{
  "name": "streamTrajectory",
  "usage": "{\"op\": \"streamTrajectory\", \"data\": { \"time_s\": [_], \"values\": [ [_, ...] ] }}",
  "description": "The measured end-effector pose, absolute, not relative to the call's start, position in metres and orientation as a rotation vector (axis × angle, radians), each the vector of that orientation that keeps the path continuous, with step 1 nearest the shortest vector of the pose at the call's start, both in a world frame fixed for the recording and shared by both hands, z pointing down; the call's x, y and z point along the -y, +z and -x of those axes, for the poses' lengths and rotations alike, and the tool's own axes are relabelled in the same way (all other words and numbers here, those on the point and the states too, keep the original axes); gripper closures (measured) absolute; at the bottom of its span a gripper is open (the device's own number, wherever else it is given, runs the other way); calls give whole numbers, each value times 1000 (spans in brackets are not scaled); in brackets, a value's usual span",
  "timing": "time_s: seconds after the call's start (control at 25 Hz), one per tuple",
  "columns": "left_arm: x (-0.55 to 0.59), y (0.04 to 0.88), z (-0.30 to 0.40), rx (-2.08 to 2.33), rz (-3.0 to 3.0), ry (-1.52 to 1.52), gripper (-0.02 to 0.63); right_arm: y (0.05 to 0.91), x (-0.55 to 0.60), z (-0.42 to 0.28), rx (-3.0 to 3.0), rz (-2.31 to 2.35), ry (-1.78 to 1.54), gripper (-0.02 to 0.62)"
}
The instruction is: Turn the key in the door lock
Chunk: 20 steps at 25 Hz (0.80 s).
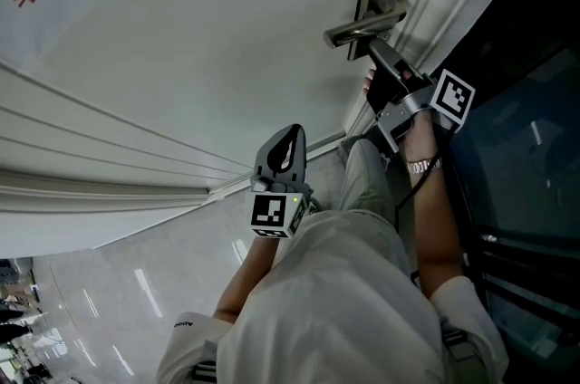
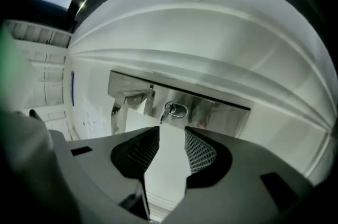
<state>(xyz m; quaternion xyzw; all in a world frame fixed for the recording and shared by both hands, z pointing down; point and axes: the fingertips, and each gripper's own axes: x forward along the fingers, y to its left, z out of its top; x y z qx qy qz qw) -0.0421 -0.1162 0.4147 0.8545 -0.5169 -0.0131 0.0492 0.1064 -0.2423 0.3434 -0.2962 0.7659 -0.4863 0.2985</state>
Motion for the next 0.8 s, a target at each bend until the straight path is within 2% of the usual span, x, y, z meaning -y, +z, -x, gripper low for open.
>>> {"op": "streamTrajectory", "data": {
  "time_s": [0.16, 0.32, 0.52, 0.8],
  "values": [
    [114, 416, 43, 1575, -2597, -27, 597, 345, 235, -100, -2207, 891, -1155, 471],
    [113, 418, 43, 1577, -2602, -27, 597, 347, 230, -107, -2371, 1222, -915, 471],
    [112, 416, 41, 1568, -2613, -31, 597, 339, 225, -117, -2613, 1700, -343, 472],
    [112, 412, 39, 1558, -2632, -37, 597, 334, 219, -119, -2783, 2032, 323, 472]
  ]
}}
